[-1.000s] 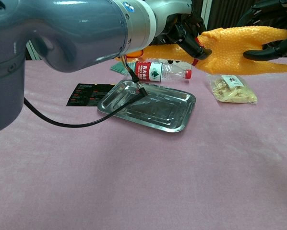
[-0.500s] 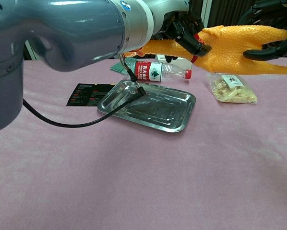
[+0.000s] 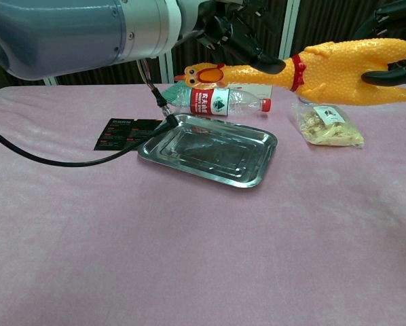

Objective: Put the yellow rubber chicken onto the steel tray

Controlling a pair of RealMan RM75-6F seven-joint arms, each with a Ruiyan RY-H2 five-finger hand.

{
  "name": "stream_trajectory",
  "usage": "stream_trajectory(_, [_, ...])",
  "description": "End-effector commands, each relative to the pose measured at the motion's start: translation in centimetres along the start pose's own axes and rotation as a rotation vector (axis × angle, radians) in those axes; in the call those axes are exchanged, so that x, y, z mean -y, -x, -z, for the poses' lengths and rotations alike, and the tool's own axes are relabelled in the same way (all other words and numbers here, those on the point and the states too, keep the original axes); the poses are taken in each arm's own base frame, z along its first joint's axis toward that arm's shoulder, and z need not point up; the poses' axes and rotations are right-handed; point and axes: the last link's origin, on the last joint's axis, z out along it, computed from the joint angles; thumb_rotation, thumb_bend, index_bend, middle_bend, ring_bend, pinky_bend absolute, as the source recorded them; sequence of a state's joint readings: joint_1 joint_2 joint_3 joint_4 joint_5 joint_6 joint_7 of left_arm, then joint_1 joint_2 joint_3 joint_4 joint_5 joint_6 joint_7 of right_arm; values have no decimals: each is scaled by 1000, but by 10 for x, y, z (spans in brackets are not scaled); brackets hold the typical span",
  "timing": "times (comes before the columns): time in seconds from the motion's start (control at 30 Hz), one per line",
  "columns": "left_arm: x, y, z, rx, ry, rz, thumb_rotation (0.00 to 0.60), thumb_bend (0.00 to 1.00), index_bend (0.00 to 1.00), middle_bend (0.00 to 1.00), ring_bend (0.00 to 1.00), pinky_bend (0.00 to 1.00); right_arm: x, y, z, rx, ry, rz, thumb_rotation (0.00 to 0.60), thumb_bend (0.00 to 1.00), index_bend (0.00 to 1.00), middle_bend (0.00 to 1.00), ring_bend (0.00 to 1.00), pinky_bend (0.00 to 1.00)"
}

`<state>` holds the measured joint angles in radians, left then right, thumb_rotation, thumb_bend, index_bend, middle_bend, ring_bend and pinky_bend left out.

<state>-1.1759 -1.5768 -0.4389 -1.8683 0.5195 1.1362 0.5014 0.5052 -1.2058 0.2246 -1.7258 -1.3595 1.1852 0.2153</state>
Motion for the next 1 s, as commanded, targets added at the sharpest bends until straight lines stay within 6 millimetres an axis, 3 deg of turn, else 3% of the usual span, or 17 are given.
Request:
stream_trajectory(0.03, [8,-8,6,-20,0,-11,600,217,165,387,395,407,-5,-1,2,-1,14,2,600,416,1000,847,789,770])
stream_trajectory(0.5, [60,-51,50,-150,-24,-38,600,217,168,387,395,407,-30,11,12,47,63,-14,600,416,1000,847,789,770])
stream_trajectory(1.0, [129,-80,116,-280,-91,-159,600,217,179,387,395,377,-5,62,-34,111,8,-36,600,416,1000,847,789,770])
